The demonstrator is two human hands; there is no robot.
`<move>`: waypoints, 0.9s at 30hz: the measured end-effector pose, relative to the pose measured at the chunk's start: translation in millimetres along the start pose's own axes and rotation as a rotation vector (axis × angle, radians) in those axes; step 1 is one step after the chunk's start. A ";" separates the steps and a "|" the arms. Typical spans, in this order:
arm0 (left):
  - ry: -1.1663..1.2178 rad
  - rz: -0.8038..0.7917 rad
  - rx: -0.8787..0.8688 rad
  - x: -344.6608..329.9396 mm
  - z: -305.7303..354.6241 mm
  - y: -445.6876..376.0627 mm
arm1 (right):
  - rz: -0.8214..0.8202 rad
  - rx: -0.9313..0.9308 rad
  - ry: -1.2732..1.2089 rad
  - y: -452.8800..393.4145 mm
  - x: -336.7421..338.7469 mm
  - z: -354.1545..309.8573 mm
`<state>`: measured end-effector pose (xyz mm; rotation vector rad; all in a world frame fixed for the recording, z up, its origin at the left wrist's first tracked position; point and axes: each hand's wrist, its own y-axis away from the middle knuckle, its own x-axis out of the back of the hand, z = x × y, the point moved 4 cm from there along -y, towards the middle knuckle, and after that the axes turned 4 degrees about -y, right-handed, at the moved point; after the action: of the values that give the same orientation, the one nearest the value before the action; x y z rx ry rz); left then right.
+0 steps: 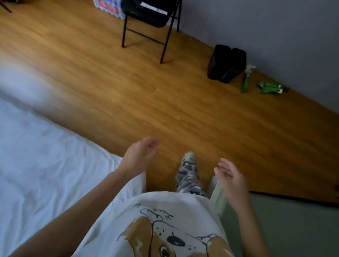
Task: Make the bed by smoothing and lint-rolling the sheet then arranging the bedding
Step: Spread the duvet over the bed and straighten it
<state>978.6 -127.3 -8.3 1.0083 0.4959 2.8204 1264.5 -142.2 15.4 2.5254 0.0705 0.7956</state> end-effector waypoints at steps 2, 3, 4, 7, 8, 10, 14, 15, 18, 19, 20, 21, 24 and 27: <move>-0.008 0.028 0.018 7.8 2.9 -45.7 | -0.031 0.024 0.041 -53.8 4.4 -18.5; -0.016 0.043 0.036 12.5 3.0 -66.0 | -0.051 0.028 0.059 -81.5 4.2 -29.6; -0.019 0.059 0.062 18.4 2.2 -85.4 | -0.075 0.035 0.073 -110.0 2.1 -41.4; 0.015 0.133 0.175 39.8 1.8 -138.6 | -0.205 0.093 0.117 -199.0 -7.0 -89.4; 0.040 0.169 0.228 49.5 2.4 -152.5 | -0.266 0.123 0.145 -228.2 -12.1 -110.3; 0.083 0.242 0.330 70.9 4.2 -174.7 | -0.385 0.192 0.215 -282.0 -26.8 -158.2; 0.190 0.454 0.482 117.1 -0.2 -205.1 | -0.579 0.352 0.340 -366.8 -75.6 -259.0; 0.216 0.504 0.528 128.4 -4.5 -208.3 | -0.626 0.386 0.365 -381.3 -92.9 -284.0; 0.257 0.631 0.628 164.4 -33.7 -217.8 | -0.749 0.479 0.397 -413.6 -154.6 -354.5; 0.253 0.666 0.658 180.2 -46.4 -221.4 | -0.786 0.510 0.419 -419.7 -177.6 -376.4; 0.254 0.709 0.688 197.7 -61.4 -224.6 | -0.819 0.545 0.452 -424.7 -203.0 -397.5; 0.265 0.752 0.717 216.1 -77.5 -227.3 | -0.851 0.582 0.487 -428.8 -228.6 -417.8; 0.288 0.864 0.762 278.9 -126.3 -243.0 | -0.909 0.675 0.537 -440.4 -307.6 -480.7; 0.318 0.916 0.782 343.5 -173.5 -266.1 | -0.871 0.706 0.560 -449.7 -381.3 -548.1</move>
<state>600.1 147.6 -18.8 1.0676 1.6346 3.7076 688.7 420.0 -5.0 2.3269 1.7480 1.1596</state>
